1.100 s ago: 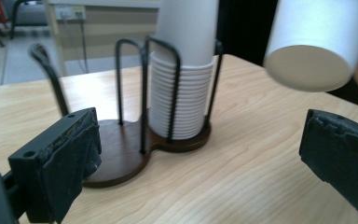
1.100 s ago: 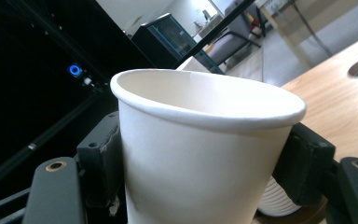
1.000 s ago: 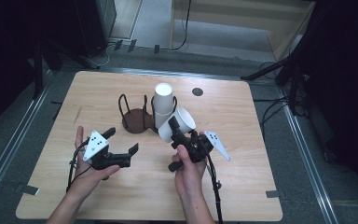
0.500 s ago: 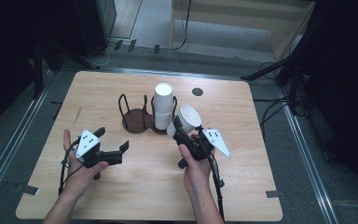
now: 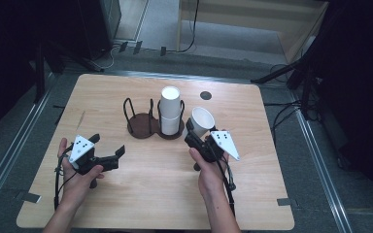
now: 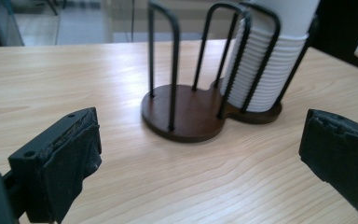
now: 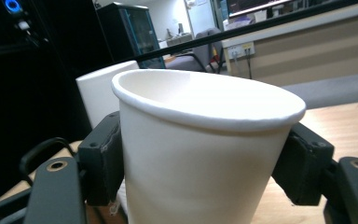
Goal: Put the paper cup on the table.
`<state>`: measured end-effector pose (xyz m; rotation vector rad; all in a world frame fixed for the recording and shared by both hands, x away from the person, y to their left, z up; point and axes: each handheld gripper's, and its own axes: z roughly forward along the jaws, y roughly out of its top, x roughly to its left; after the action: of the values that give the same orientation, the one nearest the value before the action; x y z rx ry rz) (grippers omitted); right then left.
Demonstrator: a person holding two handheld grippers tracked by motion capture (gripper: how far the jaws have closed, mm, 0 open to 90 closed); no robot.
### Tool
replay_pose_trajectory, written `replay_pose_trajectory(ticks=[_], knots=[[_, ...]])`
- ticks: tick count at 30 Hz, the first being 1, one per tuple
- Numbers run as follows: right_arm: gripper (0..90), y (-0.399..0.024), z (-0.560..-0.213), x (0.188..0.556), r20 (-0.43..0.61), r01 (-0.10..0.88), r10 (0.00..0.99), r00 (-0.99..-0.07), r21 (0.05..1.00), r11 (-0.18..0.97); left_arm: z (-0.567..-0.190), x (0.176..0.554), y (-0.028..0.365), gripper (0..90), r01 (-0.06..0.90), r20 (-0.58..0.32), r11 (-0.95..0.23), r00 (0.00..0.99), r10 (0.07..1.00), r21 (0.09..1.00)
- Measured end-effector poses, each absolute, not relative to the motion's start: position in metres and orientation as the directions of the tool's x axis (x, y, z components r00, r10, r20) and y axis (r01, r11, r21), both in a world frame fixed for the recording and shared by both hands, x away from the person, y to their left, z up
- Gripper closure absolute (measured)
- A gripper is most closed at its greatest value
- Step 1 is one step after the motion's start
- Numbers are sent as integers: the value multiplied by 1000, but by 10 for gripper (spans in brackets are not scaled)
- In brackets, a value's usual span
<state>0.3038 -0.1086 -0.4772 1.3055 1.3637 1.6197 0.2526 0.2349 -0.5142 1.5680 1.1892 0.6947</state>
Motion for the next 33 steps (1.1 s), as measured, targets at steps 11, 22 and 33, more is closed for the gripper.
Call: replay_pose_trajectory(ticks=[11, 22, 33], knots=[[275, -122, -482, 321, 231, 75, 936, -267, 973, -219, -527, 252, 265, 0, 387, -99, 3, 230, 968, 922], [275, -135, -485, 337, 209, 72, 944, -255, 978, -197, -538, 253, 284, 0, 400, -113, 39, 162, 980, 916], [275, -149, -494, 360, 180, 91, 964, -196, 982, -165, -545, 251, 288, 0, 374, -125, 63, 145, 981, 925]])
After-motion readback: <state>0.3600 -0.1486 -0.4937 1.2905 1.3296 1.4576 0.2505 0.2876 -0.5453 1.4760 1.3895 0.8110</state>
